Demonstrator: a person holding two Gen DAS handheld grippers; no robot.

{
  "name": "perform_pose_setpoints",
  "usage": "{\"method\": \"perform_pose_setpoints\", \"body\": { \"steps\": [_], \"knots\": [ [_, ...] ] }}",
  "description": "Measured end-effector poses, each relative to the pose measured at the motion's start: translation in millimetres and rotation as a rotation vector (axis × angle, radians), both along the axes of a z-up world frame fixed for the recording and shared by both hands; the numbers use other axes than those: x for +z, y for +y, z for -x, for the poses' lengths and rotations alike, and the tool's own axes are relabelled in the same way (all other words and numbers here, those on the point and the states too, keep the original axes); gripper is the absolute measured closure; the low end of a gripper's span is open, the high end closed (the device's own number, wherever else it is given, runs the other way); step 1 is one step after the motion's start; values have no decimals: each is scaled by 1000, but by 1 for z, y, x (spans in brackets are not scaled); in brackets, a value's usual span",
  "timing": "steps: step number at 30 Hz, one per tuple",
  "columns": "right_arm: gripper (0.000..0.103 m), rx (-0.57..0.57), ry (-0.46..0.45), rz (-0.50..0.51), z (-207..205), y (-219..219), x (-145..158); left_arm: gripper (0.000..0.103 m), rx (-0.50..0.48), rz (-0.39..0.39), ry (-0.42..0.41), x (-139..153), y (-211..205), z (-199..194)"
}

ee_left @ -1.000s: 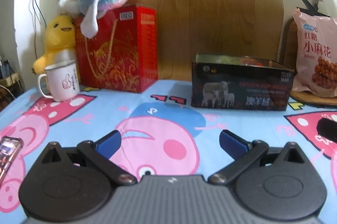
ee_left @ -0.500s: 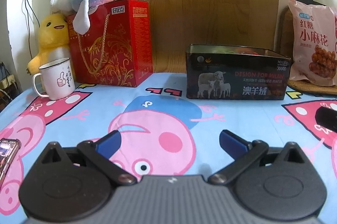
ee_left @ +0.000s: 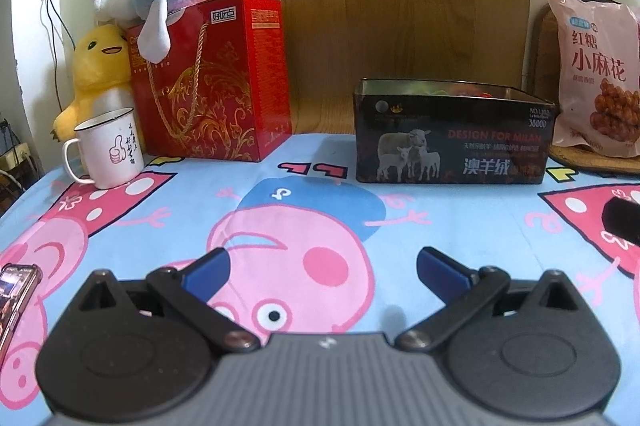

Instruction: Organize snacks

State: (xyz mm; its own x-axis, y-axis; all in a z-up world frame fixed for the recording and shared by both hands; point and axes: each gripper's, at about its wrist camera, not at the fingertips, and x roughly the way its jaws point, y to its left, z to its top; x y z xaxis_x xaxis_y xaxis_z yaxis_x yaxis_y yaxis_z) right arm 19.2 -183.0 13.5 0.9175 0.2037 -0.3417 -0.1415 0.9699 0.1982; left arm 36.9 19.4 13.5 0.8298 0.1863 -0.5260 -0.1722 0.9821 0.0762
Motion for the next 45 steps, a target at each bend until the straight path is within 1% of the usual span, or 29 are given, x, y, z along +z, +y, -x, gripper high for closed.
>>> {"method": "perform_pose_setpoints", "body": {
  "steps": [9, 20, 25, 45],
  "knots": [
    [5, 9, 7, 2, -1, 1, -1, 0, -6, -15, 11, -1, -2, -1],
    [5, 32, 18, 7, -4, 2, 0, 0, -12, -7, 16, -1, -1, -2],
    [5, 31, 18, 8, -4, 2, 0, 0, -14, 3, 18, -2, 0, -2],
    [5, 34, 19, 7, -4, 1, 0, 0, -21, 5, 16, -1, 0, -3]
  ]
}}
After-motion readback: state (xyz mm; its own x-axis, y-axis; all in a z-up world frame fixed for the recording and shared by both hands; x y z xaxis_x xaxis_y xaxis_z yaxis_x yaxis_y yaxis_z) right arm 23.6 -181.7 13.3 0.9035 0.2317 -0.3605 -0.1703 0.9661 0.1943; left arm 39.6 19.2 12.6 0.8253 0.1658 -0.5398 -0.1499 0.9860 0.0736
